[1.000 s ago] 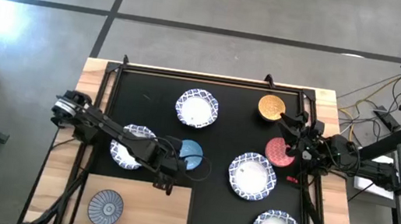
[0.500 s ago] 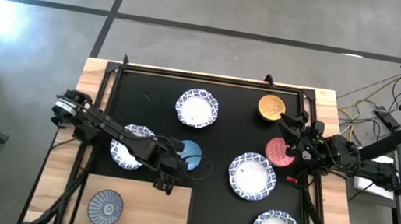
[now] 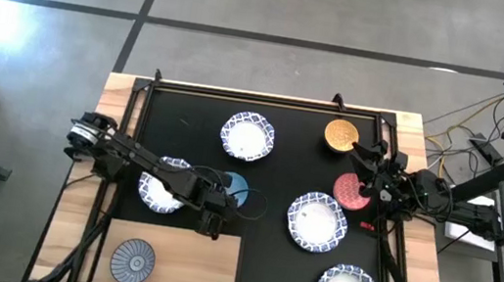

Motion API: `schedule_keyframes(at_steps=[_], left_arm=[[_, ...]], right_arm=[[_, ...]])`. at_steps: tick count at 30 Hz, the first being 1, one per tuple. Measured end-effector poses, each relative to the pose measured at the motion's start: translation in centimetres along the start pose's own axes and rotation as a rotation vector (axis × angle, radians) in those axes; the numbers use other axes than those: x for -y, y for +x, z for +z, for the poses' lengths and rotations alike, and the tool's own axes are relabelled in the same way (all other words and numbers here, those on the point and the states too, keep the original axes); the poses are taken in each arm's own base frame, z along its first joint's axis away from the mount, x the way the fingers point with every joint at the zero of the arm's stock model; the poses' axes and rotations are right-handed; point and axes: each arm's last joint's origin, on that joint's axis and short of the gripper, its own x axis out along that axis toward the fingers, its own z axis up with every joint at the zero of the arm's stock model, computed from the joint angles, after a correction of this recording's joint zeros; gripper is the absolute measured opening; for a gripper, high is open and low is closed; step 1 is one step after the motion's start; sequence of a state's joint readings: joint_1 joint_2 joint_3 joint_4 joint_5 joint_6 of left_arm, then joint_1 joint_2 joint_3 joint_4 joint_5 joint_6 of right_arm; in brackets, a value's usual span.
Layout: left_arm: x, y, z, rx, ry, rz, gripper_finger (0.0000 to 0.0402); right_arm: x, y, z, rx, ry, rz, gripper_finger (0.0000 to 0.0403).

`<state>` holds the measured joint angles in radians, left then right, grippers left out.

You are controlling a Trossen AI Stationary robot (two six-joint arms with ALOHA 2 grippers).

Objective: Place and stack bowls onto a shelf
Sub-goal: Stack the light blue patterned bowl on top of the dark blue patterned bowl on the shelf

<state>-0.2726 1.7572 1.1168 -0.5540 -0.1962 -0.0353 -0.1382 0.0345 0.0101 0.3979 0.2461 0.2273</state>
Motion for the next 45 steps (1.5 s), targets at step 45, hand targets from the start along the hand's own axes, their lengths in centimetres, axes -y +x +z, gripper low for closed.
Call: schedule_keyframes(at_steps=[45], left_arm=[[10.6, -18.8, -0.4, -0.060, -0.967, -0.059, 0.0006]], right_arm=[[0.0, 0.0, 0.0, 0.000, 0.000, 0.000, 0.0212]])
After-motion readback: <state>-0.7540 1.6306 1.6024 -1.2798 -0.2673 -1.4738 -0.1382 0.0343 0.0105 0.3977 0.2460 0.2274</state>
